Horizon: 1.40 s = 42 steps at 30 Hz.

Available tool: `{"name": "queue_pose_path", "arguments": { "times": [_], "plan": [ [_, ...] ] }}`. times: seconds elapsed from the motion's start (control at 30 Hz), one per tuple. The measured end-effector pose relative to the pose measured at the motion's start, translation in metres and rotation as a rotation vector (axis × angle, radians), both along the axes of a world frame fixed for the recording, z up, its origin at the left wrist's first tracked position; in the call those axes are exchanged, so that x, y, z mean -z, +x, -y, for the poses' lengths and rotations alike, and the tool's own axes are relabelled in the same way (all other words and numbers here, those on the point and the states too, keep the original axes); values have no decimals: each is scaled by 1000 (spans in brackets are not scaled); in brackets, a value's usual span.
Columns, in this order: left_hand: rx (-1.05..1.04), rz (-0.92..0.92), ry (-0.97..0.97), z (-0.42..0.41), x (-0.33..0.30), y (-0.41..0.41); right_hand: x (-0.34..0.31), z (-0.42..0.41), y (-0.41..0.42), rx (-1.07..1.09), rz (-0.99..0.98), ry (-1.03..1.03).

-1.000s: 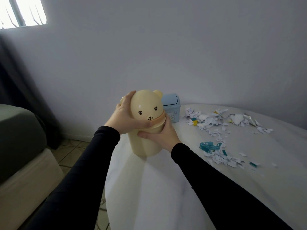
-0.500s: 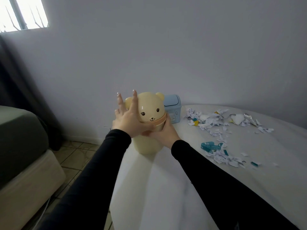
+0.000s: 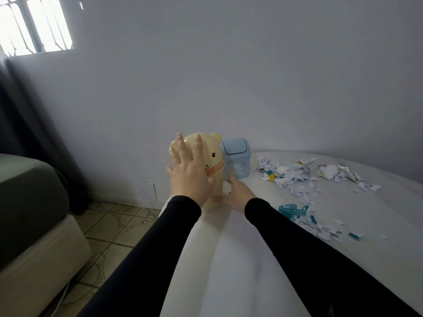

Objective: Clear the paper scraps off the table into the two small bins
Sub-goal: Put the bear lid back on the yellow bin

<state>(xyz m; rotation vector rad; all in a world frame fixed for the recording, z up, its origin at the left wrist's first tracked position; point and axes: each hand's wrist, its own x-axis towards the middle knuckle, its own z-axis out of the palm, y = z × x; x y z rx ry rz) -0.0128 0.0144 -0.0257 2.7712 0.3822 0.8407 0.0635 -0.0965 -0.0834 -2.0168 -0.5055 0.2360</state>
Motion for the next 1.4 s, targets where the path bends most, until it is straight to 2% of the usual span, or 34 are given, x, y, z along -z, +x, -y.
{"name": "queue_pose_path", "arguments": {
  "times": [0.13, 0.2, 0.3, 0.5, 0.67, 0.9, 1.0, 1.13, 1.23, 1.4],
  "plan": [
    [162, 238, 123, 22, -5, 1, 11, 22, 6, 176, 45, -102],
    [249, 285, 11, 28, -10, 10, 16, 30, 10, 249, 86, -101],
    [313, 208, -208, 36, -18, 26, 21, 33, 19, 338, 106, -17],
    [350, -20, 18, 67, -8, 87, 35, 13, 44, 443, 148, 141],
    [134, -120, -2, 66, -2, 141, 40, -7, 68, 492, 170, 243],
    [-28, -235, -178, 59, 0, 199, 42, -28, 95, 586, 223, 45],
    [-22, -277, -216, 53, 11, 210, 45, -27, 108, 614, 147, 37],
    [33, -200, -188, 48, 29, 207, 43, -30, 112, 626, 162, -6],
    [63, -142, -151, 51, 35, 198, 42, -28, 110, 662, 250, -60],
    [90, -211, -156, 66, 29, 177, 42, -18, 99, 654, 262, 23]
  ]
}}
